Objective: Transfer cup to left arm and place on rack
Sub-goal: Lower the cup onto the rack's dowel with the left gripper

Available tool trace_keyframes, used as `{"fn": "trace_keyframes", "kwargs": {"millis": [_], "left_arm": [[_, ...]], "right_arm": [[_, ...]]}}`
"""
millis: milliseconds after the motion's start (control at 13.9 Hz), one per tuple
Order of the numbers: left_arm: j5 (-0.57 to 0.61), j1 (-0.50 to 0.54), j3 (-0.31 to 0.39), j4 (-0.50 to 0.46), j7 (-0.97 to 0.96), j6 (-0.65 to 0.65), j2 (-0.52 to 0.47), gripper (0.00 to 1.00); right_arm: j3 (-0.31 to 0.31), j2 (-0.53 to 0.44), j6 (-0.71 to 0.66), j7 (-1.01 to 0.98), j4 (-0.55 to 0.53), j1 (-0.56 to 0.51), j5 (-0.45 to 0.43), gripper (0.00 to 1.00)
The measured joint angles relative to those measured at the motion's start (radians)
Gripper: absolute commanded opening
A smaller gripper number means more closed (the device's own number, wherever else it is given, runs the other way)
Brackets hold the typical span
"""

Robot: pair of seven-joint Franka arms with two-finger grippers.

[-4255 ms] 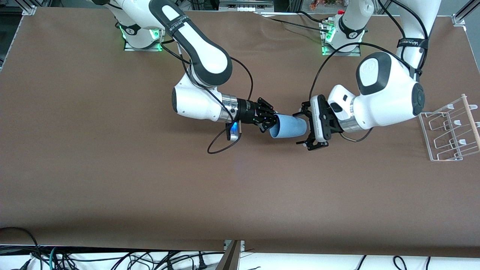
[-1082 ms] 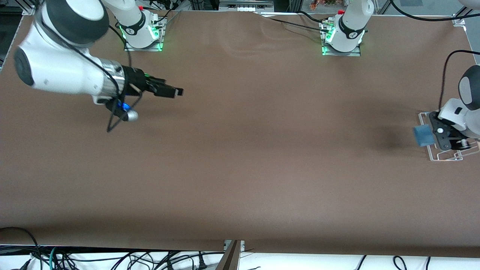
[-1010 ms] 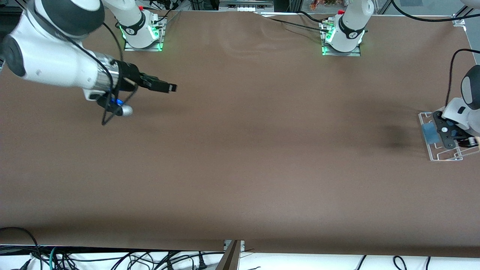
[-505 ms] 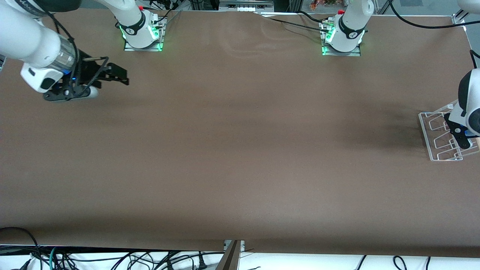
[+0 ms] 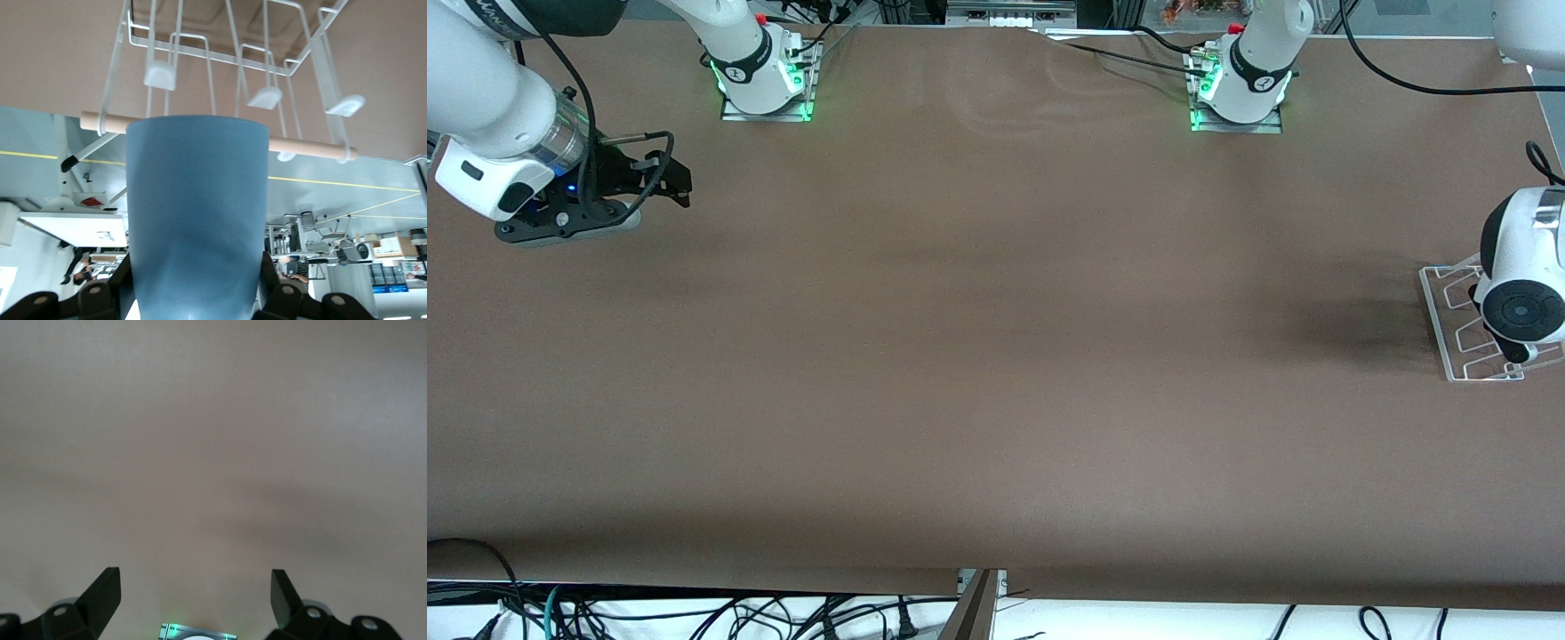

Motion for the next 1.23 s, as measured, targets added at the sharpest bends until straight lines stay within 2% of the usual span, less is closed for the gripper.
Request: {"fn": "trace_keyframes", "kwargs": {"millis": [505, 938, 1010, 1082, 1226], "left_arm": [[0.011, 0.002, 0.050, -0.043, -0.015, 0.115, 0.026, 0.00], [0.011, -0.003, 0.050, -0.067, -0.036, 0.126, 0.027, 0.00], [0.011, -0.005, 0.050, -0.068, -0.036, 0.126, 0.026, 0.44], [0.011, -0.006, 0.050, -0.068, -0.037, 0.126, 0.027, 0.96], [0.011, -0.008, 0.050, -0.069, -0.037, 0.126, 0.027, 1.00]], "right_arm": [[0.001, -0.029, 0.018, 0.000, 0.008, -0.006, -0.010, 0.99], [0.006, -0.004, 0.023, 0.000, 0.062, -0.009, -0.012, 0.99], [0.009, 0.003, 0.025, 0.001, 0.062, -0.009, -0.012, 0.99], [0.011, 0.011, 0.028, 0.002, 0.063, -0.009, -0.010, 0.99], [0.013, 0.022, 0.030, 0.002, 0.064, -0.009, -0.009, 0.99]]}}
